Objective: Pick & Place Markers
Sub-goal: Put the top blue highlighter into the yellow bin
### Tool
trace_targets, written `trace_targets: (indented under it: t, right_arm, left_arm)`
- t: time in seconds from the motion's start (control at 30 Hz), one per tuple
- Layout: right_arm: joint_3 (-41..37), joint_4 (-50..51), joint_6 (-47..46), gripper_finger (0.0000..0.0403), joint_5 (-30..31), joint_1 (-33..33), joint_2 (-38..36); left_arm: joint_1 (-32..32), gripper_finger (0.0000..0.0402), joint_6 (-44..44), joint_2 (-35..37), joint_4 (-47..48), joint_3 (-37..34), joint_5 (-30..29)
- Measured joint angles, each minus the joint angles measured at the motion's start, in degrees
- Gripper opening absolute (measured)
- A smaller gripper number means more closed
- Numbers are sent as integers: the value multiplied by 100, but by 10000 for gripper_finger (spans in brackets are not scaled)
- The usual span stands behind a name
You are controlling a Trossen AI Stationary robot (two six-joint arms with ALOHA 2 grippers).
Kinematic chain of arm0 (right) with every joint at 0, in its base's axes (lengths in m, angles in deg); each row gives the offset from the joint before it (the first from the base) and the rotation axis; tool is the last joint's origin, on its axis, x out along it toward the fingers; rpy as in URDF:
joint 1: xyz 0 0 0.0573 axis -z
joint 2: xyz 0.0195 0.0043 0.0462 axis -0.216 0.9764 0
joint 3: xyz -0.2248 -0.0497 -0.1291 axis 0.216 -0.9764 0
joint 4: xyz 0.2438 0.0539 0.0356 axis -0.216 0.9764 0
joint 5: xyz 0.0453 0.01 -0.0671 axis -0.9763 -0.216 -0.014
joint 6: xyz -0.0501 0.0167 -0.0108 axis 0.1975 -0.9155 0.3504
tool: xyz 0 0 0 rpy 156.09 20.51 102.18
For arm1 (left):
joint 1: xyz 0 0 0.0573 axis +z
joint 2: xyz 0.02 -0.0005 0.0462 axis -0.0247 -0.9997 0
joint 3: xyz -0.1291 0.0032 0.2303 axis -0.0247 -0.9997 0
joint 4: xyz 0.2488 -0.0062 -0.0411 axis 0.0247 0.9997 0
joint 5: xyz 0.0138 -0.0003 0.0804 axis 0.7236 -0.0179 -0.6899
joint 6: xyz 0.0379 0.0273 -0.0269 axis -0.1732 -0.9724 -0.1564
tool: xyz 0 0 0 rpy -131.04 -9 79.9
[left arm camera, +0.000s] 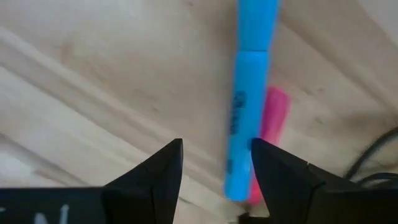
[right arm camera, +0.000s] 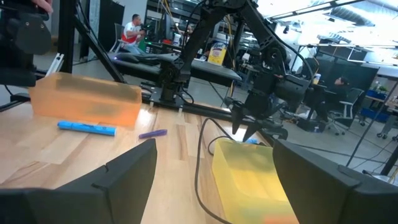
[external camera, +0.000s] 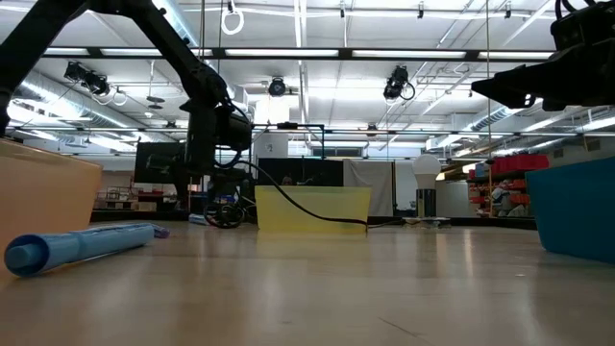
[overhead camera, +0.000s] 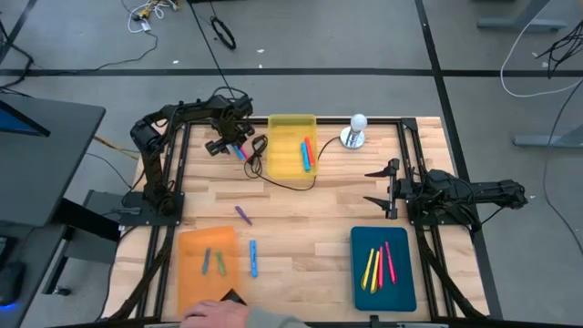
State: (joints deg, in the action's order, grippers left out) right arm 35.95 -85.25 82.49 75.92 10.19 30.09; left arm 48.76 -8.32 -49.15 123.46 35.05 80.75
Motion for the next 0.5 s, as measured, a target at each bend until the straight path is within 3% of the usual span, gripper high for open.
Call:
trace_targets:
  t: [0.5]
  right_arm:
    - [0,0,0,323,17,0,0]
  left_arm:
    - [-15,197,-124,0,-35,0,-174]
